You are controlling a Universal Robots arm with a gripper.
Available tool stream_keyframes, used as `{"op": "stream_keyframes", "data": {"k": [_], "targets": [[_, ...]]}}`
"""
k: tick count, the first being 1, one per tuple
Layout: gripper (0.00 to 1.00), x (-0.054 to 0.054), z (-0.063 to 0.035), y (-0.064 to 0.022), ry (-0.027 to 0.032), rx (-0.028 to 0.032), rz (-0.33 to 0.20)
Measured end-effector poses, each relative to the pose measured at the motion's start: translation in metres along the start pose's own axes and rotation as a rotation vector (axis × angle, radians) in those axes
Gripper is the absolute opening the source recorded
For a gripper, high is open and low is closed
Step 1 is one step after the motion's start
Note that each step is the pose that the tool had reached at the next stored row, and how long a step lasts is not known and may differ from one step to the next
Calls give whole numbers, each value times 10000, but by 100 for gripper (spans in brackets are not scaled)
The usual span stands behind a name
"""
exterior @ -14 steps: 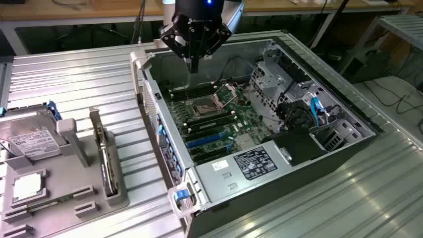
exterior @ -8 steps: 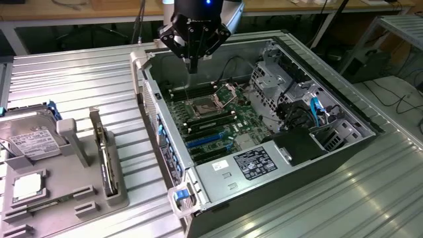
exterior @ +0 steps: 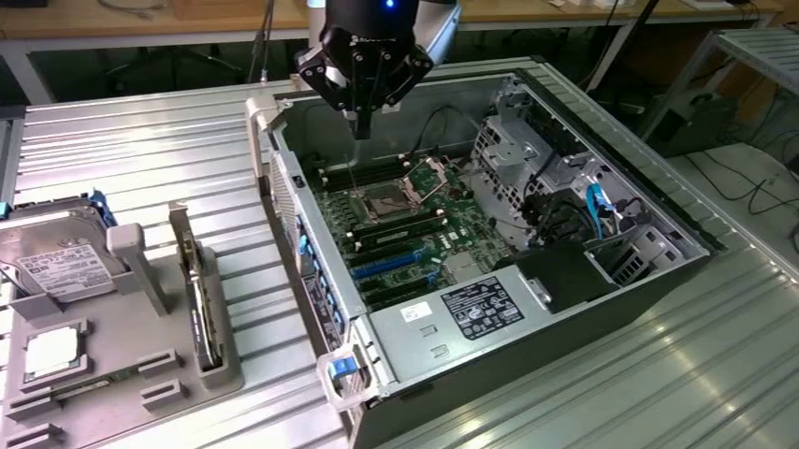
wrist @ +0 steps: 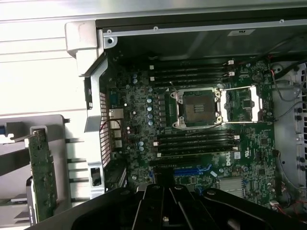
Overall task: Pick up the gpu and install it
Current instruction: 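Reach for the gpu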
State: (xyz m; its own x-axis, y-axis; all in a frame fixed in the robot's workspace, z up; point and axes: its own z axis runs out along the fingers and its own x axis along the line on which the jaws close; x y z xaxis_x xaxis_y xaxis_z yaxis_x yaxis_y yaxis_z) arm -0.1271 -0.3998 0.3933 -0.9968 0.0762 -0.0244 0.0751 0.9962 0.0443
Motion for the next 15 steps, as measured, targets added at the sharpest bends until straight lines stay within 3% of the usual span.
{"op": "stream_keyframes", "data": {"k": [15], "targets": [[11,54,-1,-16,4,-1,2]]}}
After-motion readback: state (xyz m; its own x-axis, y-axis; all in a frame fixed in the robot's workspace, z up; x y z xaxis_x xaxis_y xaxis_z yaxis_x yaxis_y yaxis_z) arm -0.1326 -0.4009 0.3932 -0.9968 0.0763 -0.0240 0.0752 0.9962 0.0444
